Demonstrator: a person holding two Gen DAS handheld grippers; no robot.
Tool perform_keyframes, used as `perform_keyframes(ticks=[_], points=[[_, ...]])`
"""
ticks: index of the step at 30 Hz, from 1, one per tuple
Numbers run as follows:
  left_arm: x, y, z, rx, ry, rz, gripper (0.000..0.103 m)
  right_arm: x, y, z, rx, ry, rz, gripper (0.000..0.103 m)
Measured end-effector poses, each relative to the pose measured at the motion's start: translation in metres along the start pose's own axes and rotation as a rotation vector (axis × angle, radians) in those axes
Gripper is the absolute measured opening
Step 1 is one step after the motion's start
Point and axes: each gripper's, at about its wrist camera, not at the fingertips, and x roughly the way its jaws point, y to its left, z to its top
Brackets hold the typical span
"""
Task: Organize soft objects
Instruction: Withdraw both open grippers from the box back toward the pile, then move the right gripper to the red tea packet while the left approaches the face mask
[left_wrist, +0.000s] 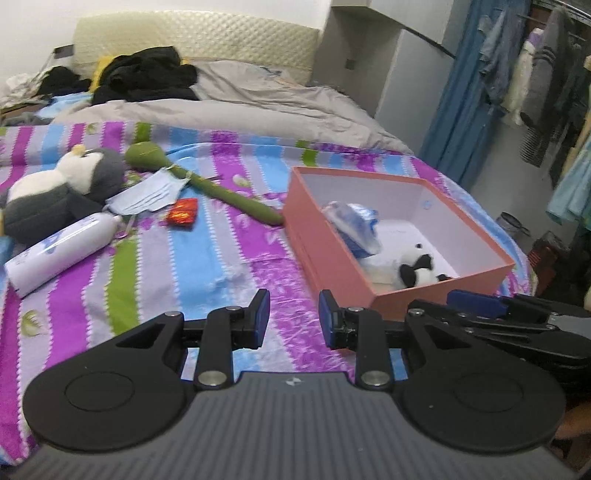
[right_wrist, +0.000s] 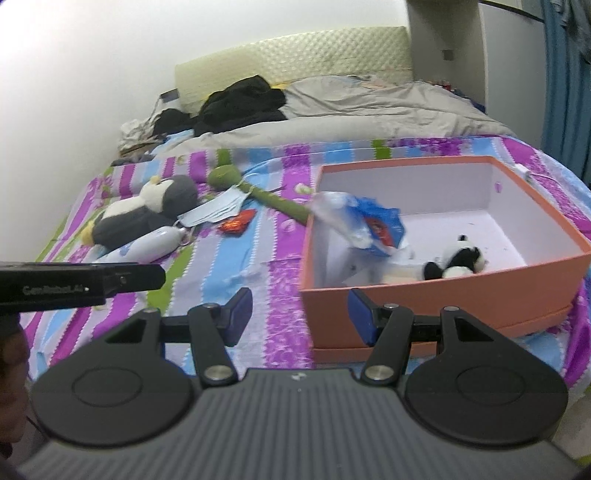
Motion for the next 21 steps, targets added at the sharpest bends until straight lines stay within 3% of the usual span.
perform_keyframes(ticks=[8,11,14,21], points=[[-0.017,0.035,-0.012,-0.060,-0.017,0.078,0.034,0.017,0.040,-0.003,-0.073,0.028,0.080,0.060],[-0.021,0.049,-0.020,-0.092,-0.016,0.098,0.042,0.027,0.053,-0.007,-0.096,0.050,0.103,0.060],[-0.020,0.062,-0.030,-0.109,-0.006,0.123,0.042,0.039,0.060,-0.011,-0.105,0.080,0.112,0.060],[0.011,0.097,-0.044,-0.115,0.025,0.178,0.043,0.078,0.069,-0.014,-0.128,0.135,0.122,0.060]])
